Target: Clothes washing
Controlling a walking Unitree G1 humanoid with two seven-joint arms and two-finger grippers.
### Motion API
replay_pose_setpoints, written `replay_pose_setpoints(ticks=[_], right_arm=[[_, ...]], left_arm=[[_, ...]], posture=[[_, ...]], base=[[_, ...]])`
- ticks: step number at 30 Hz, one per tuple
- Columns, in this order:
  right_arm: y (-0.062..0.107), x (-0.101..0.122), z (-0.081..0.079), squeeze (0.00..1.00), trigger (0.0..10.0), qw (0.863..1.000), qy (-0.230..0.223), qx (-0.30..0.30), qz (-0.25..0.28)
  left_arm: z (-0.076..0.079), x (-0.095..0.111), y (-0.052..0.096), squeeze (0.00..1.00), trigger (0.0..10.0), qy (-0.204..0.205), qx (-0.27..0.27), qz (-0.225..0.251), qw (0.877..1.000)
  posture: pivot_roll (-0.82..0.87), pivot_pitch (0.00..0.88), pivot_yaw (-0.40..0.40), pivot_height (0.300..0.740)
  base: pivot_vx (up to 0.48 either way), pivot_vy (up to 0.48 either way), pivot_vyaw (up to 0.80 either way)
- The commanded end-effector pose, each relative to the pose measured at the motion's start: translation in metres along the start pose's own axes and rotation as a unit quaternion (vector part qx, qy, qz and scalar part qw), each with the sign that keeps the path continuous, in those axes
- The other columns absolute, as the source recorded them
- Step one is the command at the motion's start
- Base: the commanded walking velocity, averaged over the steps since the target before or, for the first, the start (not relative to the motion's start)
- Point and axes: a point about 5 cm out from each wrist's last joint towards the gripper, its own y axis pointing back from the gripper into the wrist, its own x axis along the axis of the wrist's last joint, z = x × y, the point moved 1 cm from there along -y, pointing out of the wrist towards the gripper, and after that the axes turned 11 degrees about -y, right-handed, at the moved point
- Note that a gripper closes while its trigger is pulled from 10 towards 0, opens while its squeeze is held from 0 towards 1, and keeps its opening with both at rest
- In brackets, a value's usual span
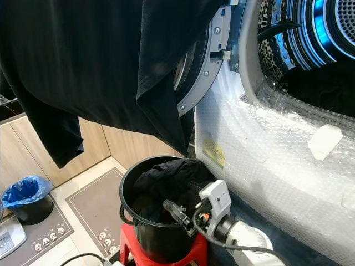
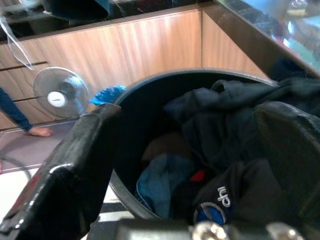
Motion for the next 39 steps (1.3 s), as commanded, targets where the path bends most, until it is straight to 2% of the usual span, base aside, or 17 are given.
replay_pose_setpoints(ticks=[1, 5, 13, 17, 19, 27, 29, 39], right_arm=[[-0.004, 0.001, 0.0, 0.0, 10.0, 1.0, 0.018, -0.011, -0.001], [-0.012, -0.004, 0.004, 0.0, 10.0, 0.997, 0.051, -0.06, 0.008], [-0.02, -0.009, 0.01, 0.0, 10.0, 0.992, 0.049, -0.119, 0.012], [-0.026, -0.014, 0.016, 0.0, 10.0, 0.985, 0.057, -0.164, 0.006], [-0.028, -0.015, 0.015, 0.0, 10.0, 0.985, 0.064, -0.162, 0.006], [-0.038, -0.023, 0.026, 0.0, 10.0, 0.971, 0.063, -0.229, -0.019], [-0.041, -0.027, 0.03, 0.0, 10.0, 0.963, 0.07, -0.257, -0.03], [-0.05, -0.034, 0.03, 0.0, 10.0, 0.952, 0.091, -0.288, -0.048]], left_arm=[[0.005, -0.008, 0.001, 0.0, 10.0, 0.011, -0.011, -0.014, 1.0], [0.011, -0.01, 0.002, 0.0, 10.0, 0.014, -0.026, -0.019, 0.999], [0.012, -0.01, 0.002, 0.0, 10.0, 0.017, -0.029, -0.02, 0.999], [0.013, -0.01, 0.002, 0.0, 10.0, 0.02, -0.029, -0.021, 0.999], [0.014, -0.01, 0.002, 0.0, 10.0, 0.02, -0.03, -0.021, 0.999], [0.016, -0.013, 0.003, 0.0, 10.0, 0.023, -0.03, -0.025, 0.999], [0.017, -0.014, 0.003, 0.0, 10.0, 0.024, -0.031, -0.027, 0.999], [0.024, -0.02, 0.005, 0.0, 10.0, 0.033, -0.037, -0.032, 0.998]], posture=[[-0.11, 0.0, 0.04, 0.74], [-0.11, 0.0, 0.037, 0.74], [-0.1, 0.0, 0.027, 0.74], [-0.09, 0.0, 0.021, 0.74], [-0.09, 0.0, 0.021, 0.74], [-0.08, 0.0, 0.011, 0.74], [-0.07, 0.0, 0.011, 0.74], [-0.05, 0.0, 0.004, 0.74]], base=[[0.0, 0.0, 0.0], [0.0, 0.0, 0.0], [0.0, 0.0, 0.0], [0.0, 0.0, 0.0], [0.0, 0.0, 0.0], [0.0, 0.0, 0.0], [0.0, 0.0, 0.0], [0.0, 0.0, 0.0]])
